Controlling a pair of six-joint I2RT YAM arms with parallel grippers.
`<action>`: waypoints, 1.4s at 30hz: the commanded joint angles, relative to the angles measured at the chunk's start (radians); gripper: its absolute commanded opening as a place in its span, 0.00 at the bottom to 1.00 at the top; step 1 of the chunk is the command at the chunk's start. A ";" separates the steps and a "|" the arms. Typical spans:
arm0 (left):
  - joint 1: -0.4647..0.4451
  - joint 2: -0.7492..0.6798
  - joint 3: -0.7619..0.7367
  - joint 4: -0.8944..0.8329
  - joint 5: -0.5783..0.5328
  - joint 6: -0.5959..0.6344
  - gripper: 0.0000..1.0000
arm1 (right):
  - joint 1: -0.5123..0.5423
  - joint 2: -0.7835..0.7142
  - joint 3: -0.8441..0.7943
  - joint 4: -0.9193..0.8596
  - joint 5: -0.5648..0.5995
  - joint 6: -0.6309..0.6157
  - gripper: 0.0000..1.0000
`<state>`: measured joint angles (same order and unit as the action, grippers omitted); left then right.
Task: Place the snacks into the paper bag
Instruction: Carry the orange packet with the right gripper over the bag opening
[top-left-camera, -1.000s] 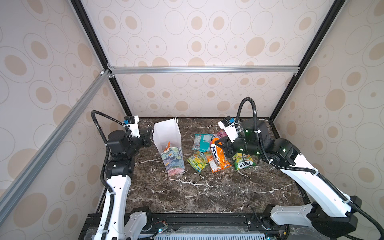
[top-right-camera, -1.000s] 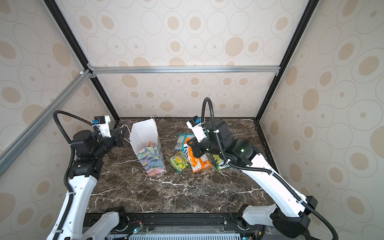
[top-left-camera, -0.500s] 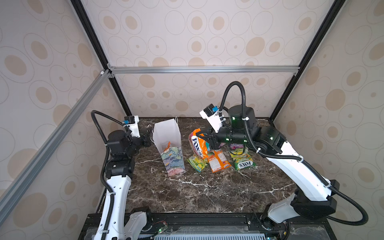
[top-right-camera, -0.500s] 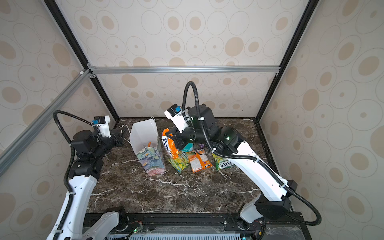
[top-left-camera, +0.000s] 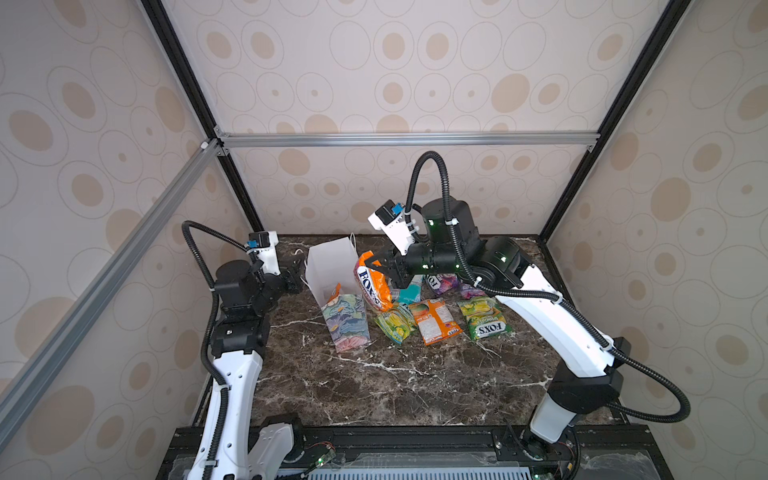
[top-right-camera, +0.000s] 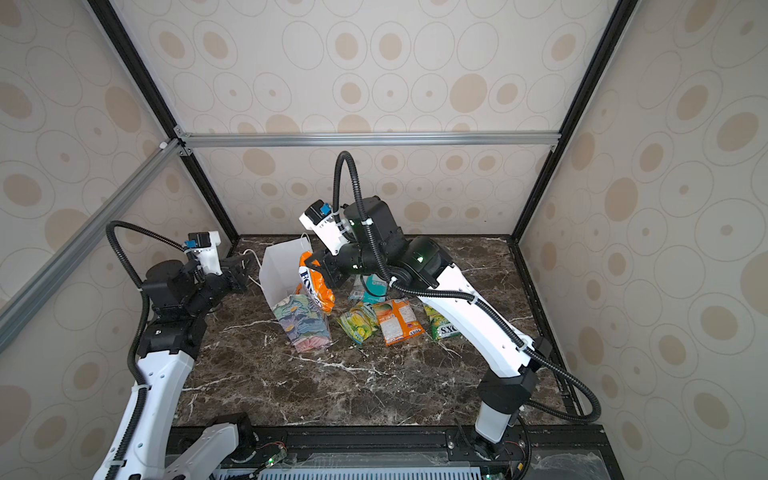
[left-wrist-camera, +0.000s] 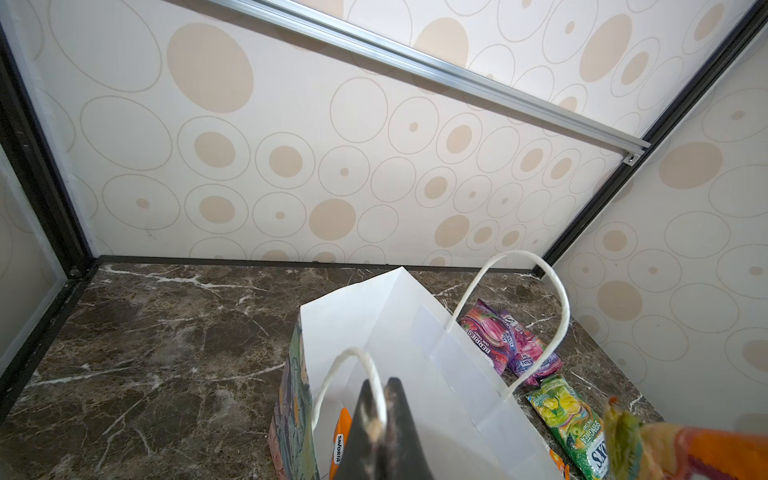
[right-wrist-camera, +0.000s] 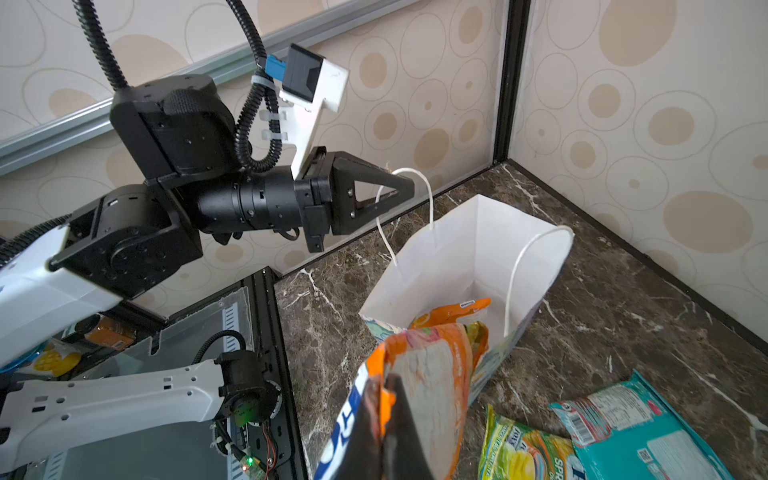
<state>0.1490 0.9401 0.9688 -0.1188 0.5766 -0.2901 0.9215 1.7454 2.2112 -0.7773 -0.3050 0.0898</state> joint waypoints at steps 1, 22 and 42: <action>0.007 -0.018 0.010 0.016 0.003 0.020 0.00 | 0.053 0.028 0.135 0.023 0.001 -0.018 0.00; 0.006 -0.033 0.008 0.016 -0.014 0.022 0.00 | 0.102 0.241 0.316 0.202 0.145 -0.015 0.00; 0.006 -0.019 0.004 0.026 0.013 0.010 0.00 | 0.090 0.377 0.330 0.235 0.284 -0.010 0.00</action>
<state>0.1490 0.9253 0.9653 -0.1200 0.5682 -0.2905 1.0183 2.1105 2.5080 -0.5907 -0.0364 0.0780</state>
